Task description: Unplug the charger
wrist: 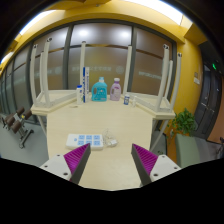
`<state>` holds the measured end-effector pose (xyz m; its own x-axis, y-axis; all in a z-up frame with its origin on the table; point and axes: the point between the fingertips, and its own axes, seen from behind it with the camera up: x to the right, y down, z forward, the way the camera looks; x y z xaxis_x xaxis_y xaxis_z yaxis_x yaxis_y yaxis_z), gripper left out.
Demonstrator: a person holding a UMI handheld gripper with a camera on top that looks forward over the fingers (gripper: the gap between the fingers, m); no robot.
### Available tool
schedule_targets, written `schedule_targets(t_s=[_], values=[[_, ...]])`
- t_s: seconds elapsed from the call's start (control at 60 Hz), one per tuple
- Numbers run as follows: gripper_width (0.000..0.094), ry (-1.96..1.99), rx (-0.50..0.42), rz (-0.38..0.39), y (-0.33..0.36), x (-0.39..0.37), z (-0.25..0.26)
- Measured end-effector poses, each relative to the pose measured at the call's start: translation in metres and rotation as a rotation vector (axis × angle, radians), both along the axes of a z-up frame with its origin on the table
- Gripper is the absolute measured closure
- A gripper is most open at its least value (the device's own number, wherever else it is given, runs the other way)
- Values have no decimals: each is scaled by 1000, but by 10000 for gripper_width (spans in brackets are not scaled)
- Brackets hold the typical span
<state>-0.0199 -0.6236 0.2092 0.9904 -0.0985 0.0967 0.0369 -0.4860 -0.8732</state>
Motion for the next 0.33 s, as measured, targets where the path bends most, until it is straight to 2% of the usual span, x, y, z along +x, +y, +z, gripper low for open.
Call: schedule_targets(t_s=[0.333], values=[[86,-16,16,-11,-66,-22,27]])
